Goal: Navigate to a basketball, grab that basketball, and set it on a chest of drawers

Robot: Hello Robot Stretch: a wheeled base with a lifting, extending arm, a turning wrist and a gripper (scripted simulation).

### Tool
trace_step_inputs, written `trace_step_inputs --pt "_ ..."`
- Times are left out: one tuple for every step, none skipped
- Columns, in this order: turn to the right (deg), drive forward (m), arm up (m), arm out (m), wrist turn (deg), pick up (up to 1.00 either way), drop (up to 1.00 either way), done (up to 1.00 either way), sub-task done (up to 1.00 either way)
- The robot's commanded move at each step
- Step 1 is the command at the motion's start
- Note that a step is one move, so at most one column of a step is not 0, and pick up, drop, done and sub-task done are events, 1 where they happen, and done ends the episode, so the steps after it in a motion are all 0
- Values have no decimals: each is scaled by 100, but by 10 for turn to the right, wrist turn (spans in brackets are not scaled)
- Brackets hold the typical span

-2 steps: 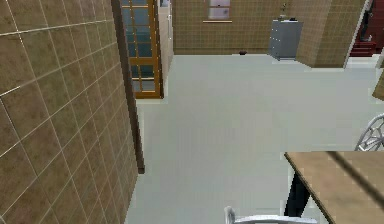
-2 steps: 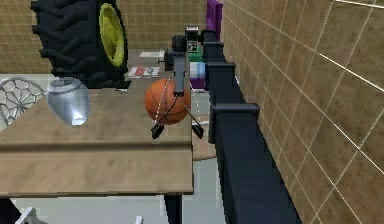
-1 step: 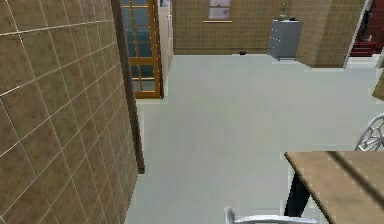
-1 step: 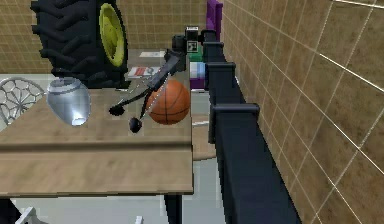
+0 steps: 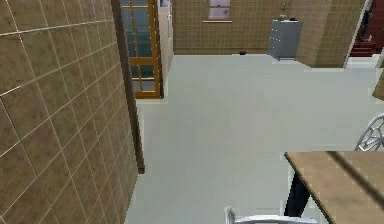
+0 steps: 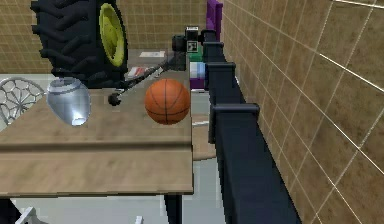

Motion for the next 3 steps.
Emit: trace_step_inputs --pt "0 0 0 0 450 0 0 0 0" --pt "0 0 0 0 180 0 0 0 0" --pt "0 0 -20 0 0 0 0 0 0"
